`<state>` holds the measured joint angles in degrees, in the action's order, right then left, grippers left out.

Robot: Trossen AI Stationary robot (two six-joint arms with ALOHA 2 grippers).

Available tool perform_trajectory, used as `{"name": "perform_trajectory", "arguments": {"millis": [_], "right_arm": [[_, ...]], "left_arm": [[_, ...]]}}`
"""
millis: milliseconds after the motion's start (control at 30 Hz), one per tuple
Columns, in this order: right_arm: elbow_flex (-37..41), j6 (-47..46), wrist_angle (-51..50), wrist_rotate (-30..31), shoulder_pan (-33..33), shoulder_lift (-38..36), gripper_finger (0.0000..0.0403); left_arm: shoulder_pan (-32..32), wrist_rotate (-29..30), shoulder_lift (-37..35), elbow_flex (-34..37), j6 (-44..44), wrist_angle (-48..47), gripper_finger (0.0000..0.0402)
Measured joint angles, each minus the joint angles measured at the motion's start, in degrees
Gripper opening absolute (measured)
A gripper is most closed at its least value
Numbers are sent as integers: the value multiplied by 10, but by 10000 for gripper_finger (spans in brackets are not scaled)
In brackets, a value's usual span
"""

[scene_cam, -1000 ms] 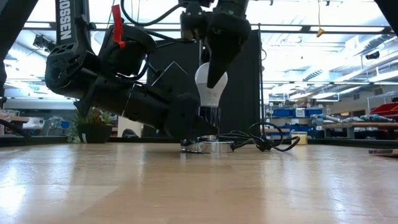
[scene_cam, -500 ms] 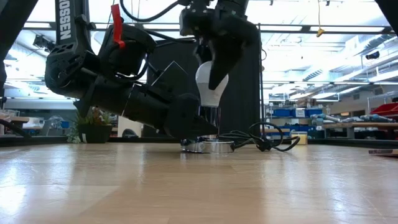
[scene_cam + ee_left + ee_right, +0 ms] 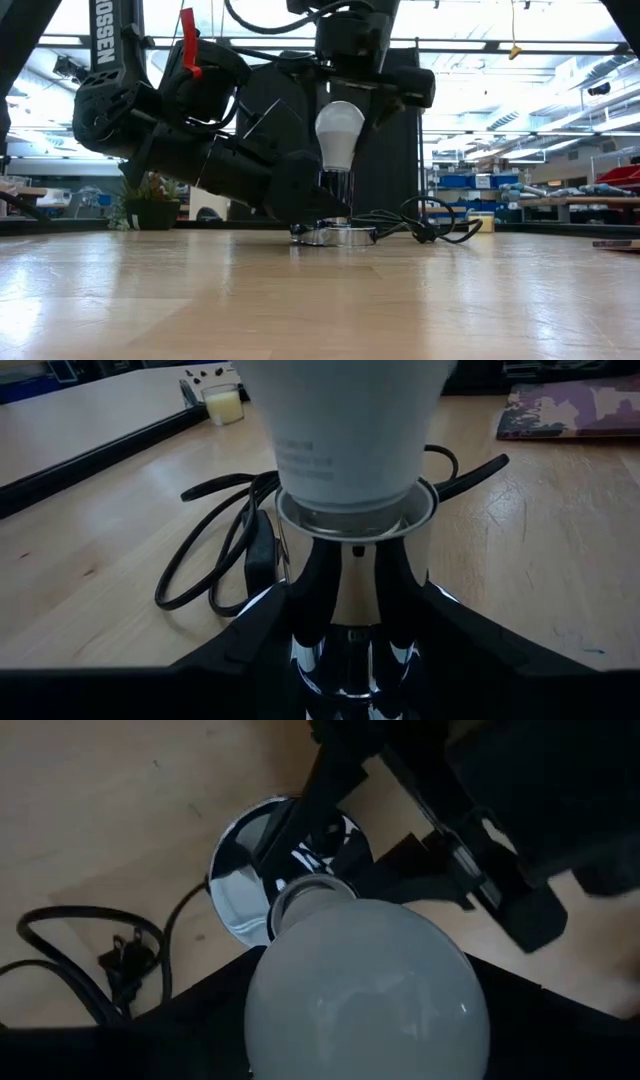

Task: Screw lightbulb
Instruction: Remove the white lightbulb from the silver lamp

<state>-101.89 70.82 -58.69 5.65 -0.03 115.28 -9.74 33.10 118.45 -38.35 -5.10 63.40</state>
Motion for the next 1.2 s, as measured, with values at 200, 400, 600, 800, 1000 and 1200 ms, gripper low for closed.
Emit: {"name": "perform_trajectory", "arguments": {"millis": [200,400,600,800,1000,1200], "right_arm": [[0,-78,-4,12,16,-4,309],[0,-144,-1,8,24,-35,327],[0,-224,-14,2,18,-56,340],[0,-352,-24,3,-6,-55,386],[0,-606,-18,-13,-30,-55,392],[0,-751,-18,-25,-35,-54,399]], "left_arm": [[0,0,0,0,3,0,191],[0,-3,0,0,4,-1,190],[0,-4,0,0,2,-1,190],[0,-7,0,0,0,-2,190],[0,-8,0,0,-1,-2,190],[0,-8,0,0,-1,-4,191]]}}
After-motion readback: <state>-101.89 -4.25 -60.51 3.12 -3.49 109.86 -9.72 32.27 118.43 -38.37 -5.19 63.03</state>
